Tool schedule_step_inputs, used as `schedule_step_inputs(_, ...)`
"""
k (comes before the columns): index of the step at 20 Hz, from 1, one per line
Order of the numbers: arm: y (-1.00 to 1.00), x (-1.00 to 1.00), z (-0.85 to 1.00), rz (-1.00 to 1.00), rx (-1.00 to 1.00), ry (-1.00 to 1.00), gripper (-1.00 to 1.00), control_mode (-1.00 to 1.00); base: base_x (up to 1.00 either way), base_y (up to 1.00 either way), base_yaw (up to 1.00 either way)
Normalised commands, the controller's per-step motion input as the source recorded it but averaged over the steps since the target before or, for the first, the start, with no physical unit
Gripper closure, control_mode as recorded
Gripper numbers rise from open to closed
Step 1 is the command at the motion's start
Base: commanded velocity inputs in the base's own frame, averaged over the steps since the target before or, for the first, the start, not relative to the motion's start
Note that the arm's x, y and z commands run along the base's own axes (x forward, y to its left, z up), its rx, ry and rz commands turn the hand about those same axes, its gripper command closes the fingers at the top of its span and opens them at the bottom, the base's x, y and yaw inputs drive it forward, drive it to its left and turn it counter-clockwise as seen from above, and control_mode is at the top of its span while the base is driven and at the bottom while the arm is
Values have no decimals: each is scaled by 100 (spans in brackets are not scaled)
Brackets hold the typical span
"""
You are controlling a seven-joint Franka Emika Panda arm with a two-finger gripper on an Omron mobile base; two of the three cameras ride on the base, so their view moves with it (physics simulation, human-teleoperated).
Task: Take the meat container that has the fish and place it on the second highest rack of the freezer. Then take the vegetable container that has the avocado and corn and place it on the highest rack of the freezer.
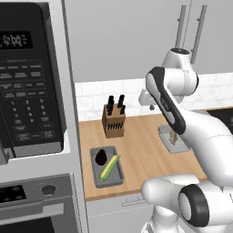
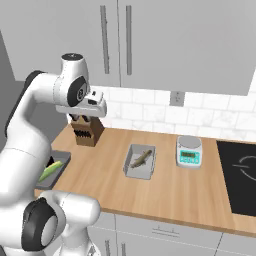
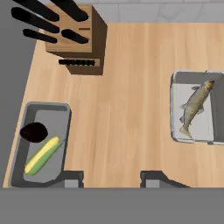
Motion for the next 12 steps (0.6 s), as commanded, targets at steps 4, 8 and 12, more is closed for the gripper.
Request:
schedule_step_inputs(4, 0, -13, -20, -2, 1, 8, -100, -100, 0, 0, 0)
schedule_step_inputs(8, -22, -33, -64, -13, 1, 25, -100, -100, 0, 0, 0)
schedule_step_inputs(12, -72, -6, -92, -31, 0, 45, -100, -100, 0, 0, 0)
